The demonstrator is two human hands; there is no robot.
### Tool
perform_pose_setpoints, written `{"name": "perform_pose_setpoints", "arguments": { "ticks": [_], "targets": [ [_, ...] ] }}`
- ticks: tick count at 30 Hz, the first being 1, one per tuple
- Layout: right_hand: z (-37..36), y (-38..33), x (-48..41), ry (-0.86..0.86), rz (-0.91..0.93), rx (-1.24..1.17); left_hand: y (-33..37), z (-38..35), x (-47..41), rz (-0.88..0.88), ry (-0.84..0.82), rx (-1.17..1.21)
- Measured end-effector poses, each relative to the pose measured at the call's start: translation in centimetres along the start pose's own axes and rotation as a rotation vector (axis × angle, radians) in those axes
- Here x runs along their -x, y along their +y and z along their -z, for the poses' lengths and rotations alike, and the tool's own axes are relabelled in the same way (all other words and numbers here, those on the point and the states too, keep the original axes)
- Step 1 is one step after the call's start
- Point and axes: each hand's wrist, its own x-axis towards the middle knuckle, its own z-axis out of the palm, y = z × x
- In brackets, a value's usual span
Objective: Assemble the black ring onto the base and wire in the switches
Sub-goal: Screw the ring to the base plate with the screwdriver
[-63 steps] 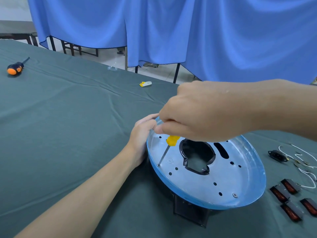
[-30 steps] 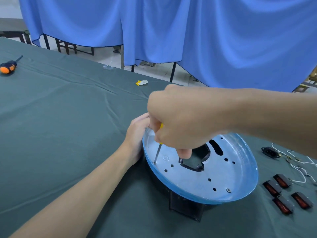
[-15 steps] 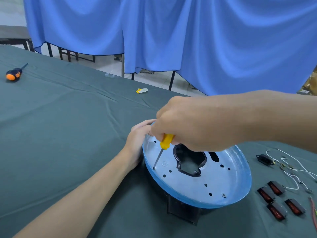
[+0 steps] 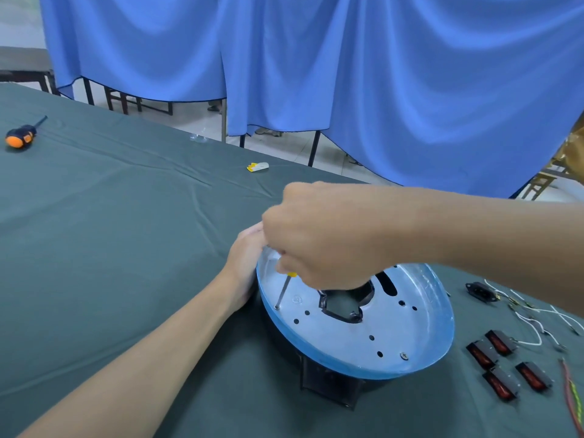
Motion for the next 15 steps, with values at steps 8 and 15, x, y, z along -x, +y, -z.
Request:
{"name": "perform_pose_setpoints", "arguments": {
  "ticks": [8,15],
  "targets": [
    [-0.6,1.6,4.2,-0.178,-0.336,-0.442,2.4,1.5,1.3,0.061,-0.080,-0.219],
    [-6.4,2.6,5.1,0.090,-0.688,-1.571,2.6,2.0,2.9,0.186,0.098,-0.116]
  ]
}}
